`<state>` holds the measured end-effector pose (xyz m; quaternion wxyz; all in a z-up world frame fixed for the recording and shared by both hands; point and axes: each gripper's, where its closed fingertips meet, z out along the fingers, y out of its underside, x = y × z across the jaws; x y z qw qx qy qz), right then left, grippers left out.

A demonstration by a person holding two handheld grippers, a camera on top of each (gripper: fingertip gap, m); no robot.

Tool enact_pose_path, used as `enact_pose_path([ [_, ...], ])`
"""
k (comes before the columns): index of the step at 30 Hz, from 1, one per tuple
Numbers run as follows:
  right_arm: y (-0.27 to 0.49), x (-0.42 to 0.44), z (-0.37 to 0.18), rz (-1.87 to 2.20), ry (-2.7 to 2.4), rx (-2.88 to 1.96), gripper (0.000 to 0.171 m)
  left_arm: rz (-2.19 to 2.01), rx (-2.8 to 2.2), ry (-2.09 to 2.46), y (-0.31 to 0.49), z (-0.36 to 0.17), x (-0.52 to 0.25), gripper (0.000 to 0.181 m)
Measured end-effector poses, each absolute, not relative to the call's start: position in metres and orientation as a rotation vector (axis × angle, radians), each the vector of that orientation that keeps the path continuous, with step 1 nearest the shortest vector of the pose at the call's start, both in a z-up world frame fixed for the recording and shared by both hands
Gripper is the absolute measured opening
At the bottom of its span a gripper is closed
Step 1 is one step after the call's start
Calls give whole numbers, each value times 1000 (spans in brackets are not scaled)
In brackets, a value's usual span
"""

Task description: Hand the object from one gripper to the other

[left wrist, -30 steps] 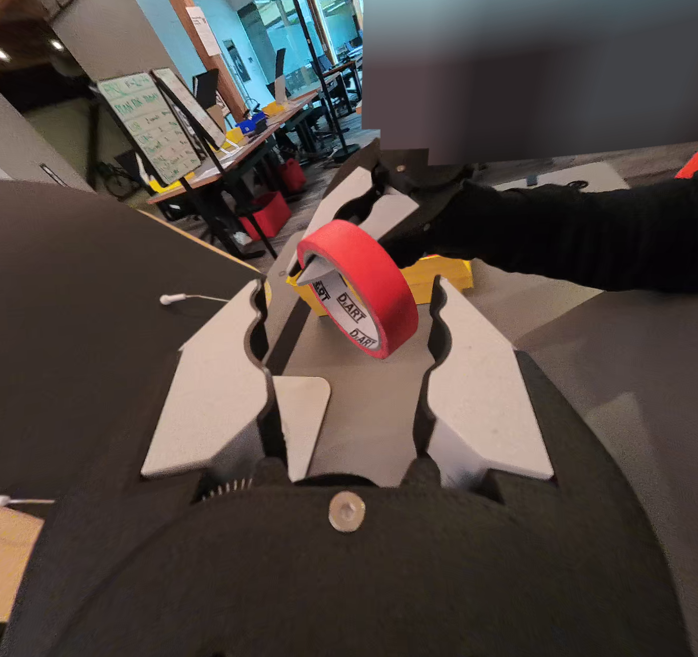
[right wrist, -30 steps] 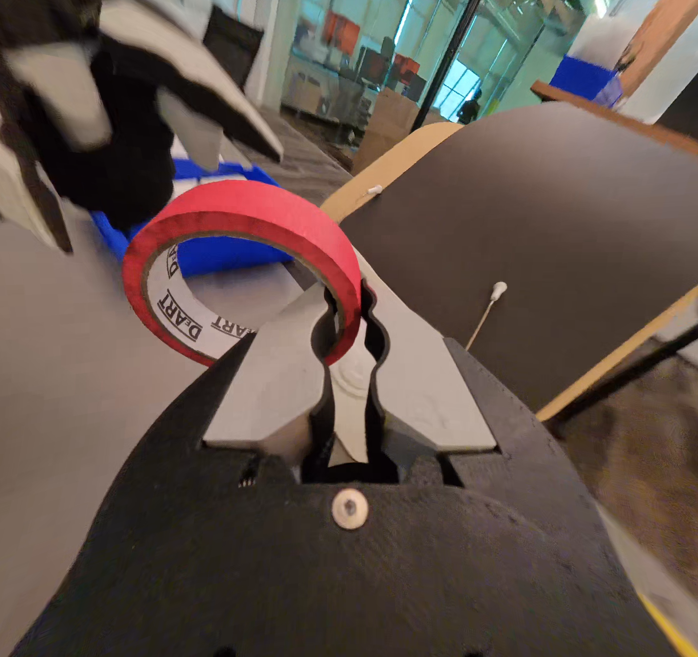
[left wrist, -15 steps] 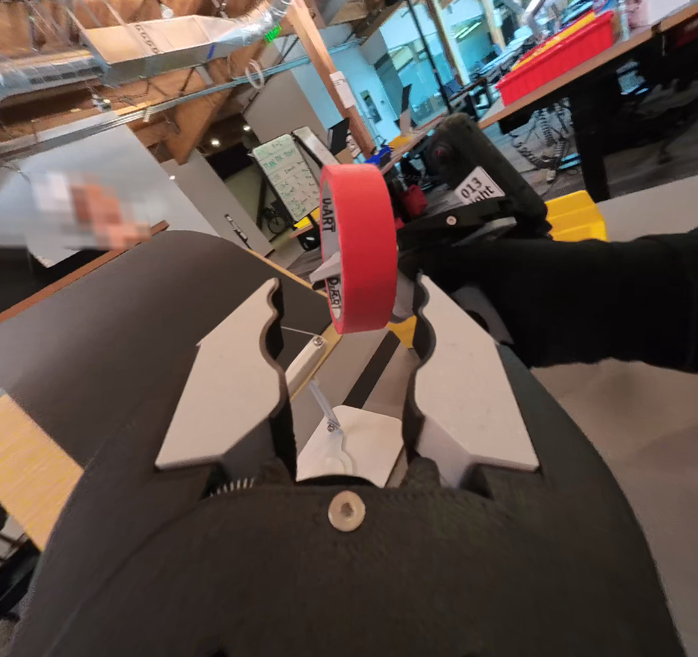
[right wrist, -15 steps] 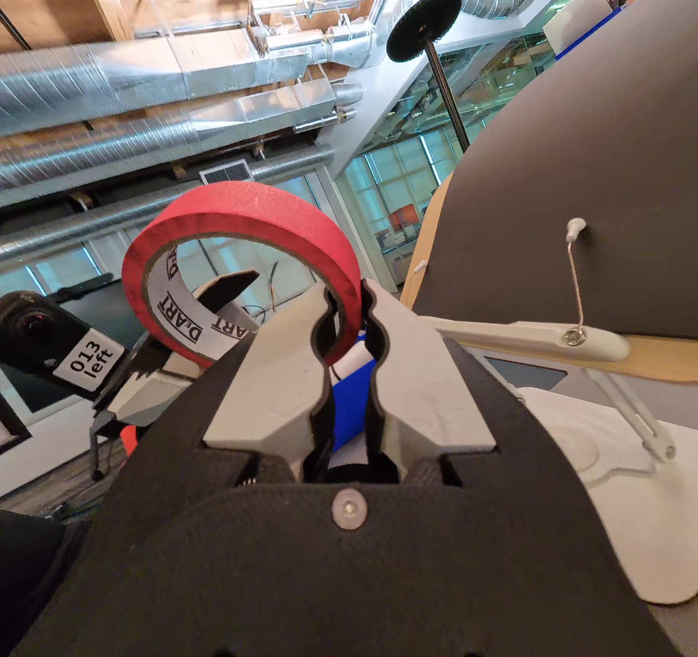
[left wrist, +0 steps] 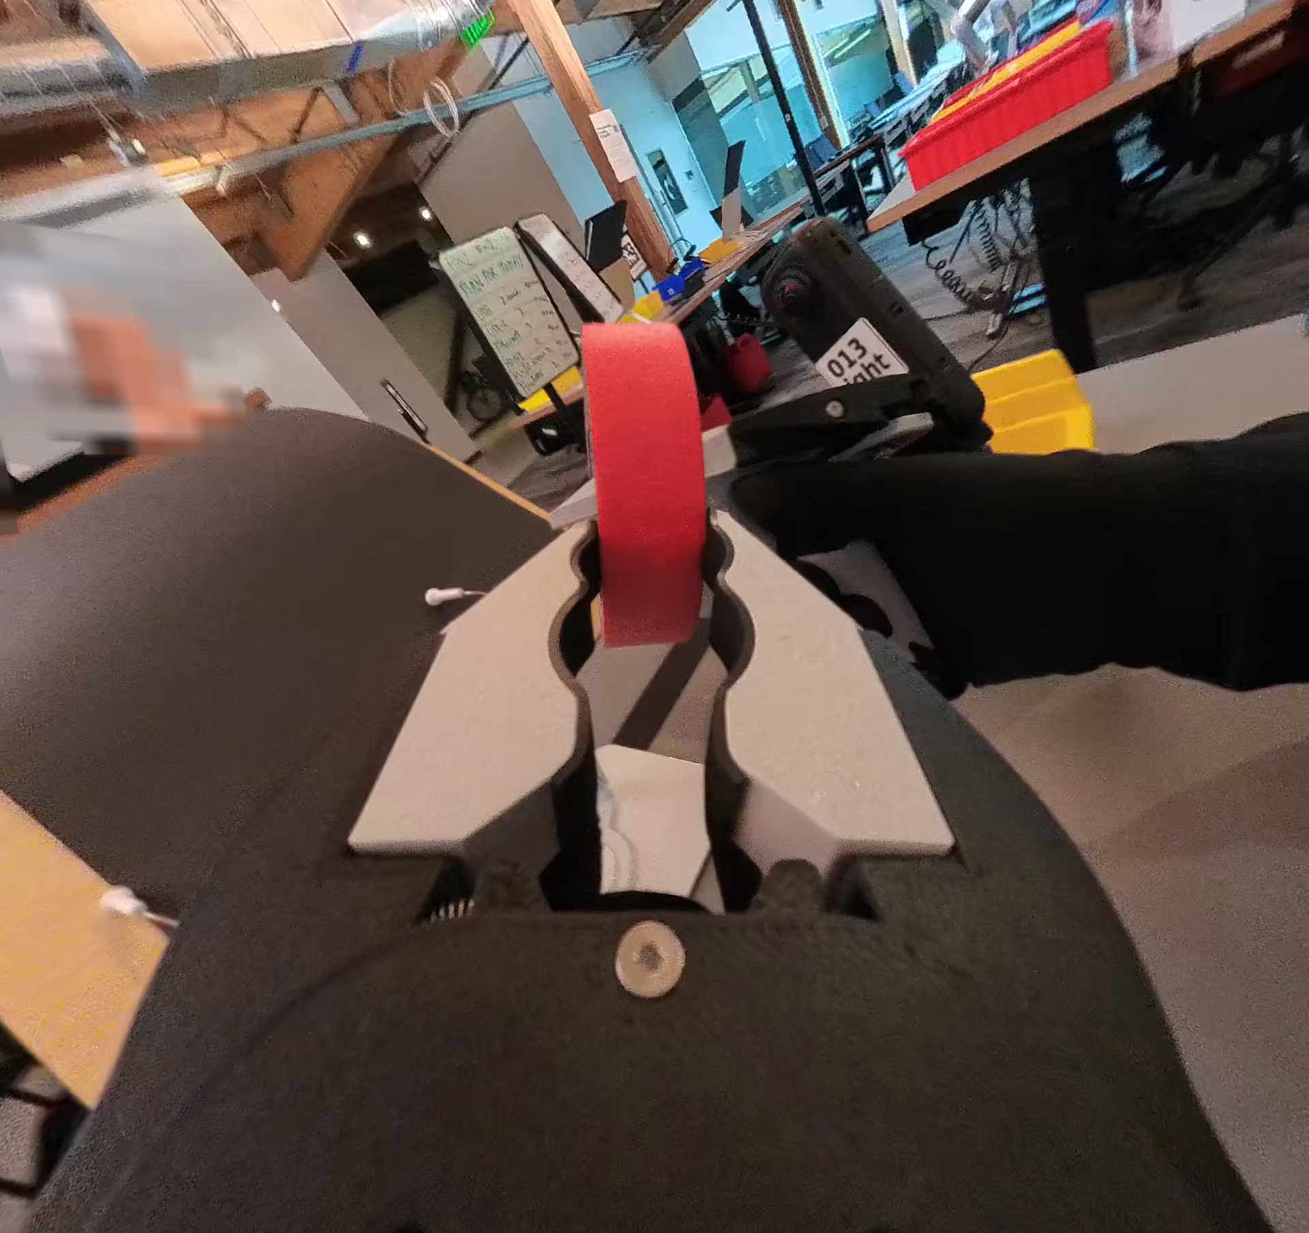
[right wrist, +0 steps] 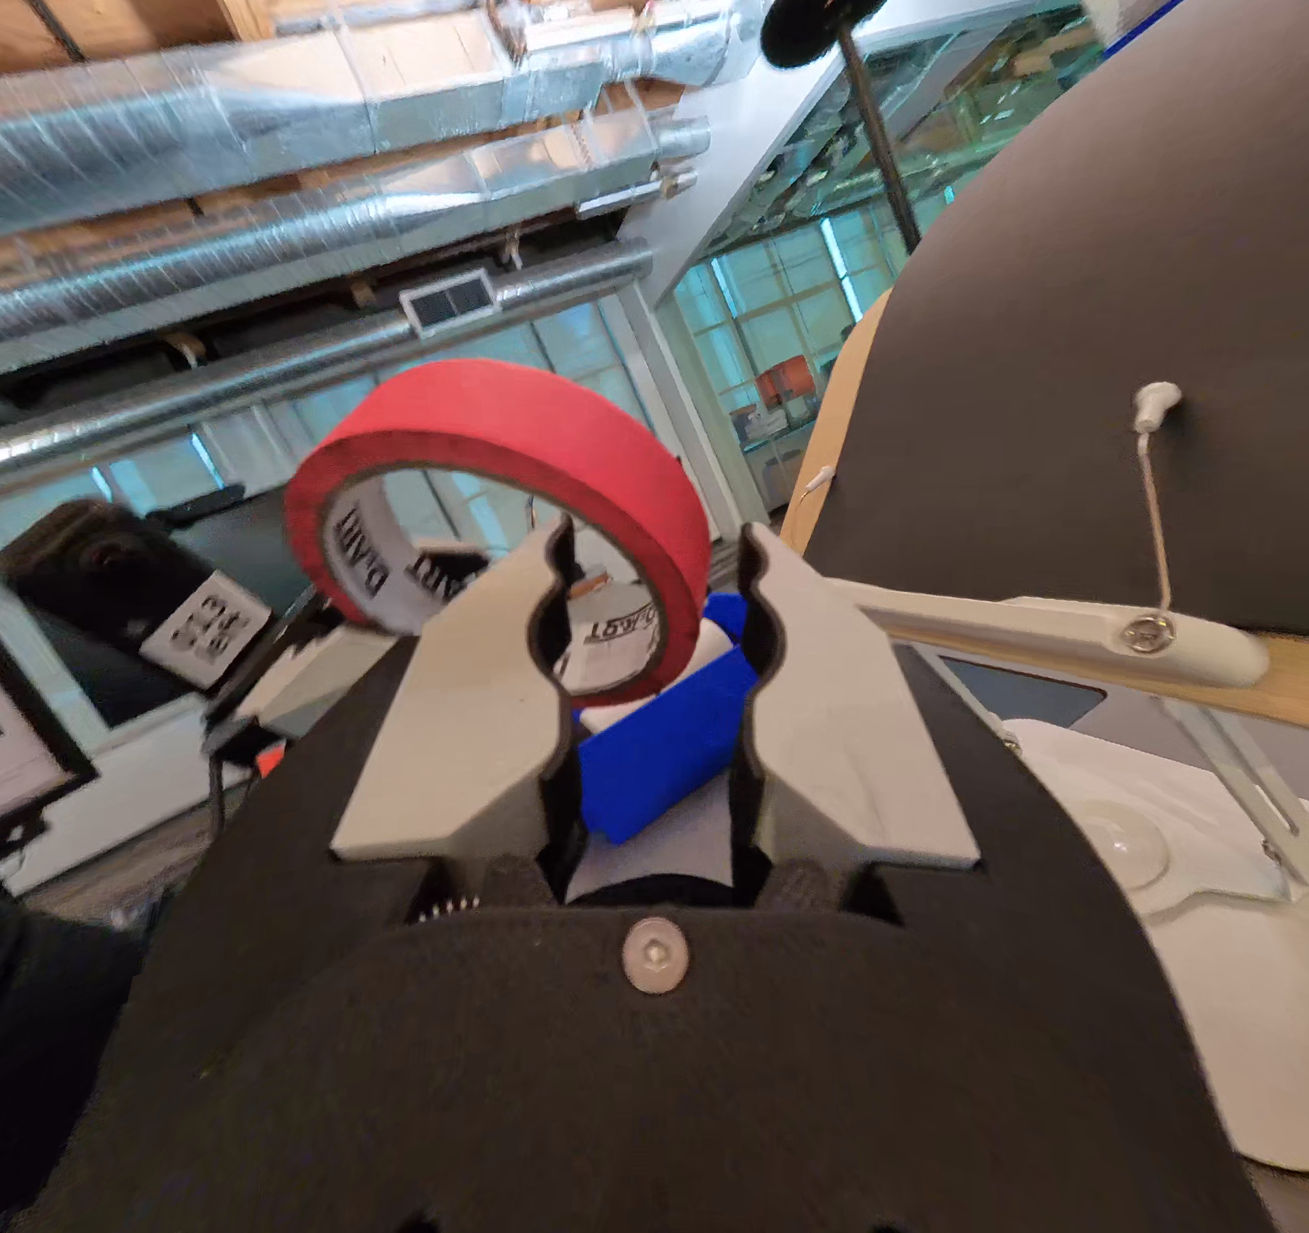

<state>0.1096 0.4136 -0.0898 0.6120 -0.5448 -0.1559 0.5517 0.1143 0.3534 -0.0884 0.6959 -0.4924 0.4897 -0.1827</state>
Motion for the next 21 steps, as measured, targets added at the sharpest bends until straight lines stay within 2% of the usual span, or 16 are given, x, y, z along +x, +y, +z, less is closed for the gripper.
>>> enact_pose_path([
  [6, 405, 102, -97, 987, -687, -1313, 71, -940, -1270, 894, 372, -65, 71, 26],
  [9, 394, 105, -91, 617, -902, -1200, 68, -1248, -1337, 755, 387, -61, 45, 26],
  [12, 375, 101, -94, -34, -1193, -960, 58, -1515, -1379, 646, 399, -63, 23, 26],
  [14, 371, 91, -109, -376, -1363, -855, 58, -1662, -1380, 592, 403, -65, 13, 26],
  [21, 372, 51, -144, -591, -1462, -770, 55, -1725, -1551, 605, 410, -98, 26, 26],
])
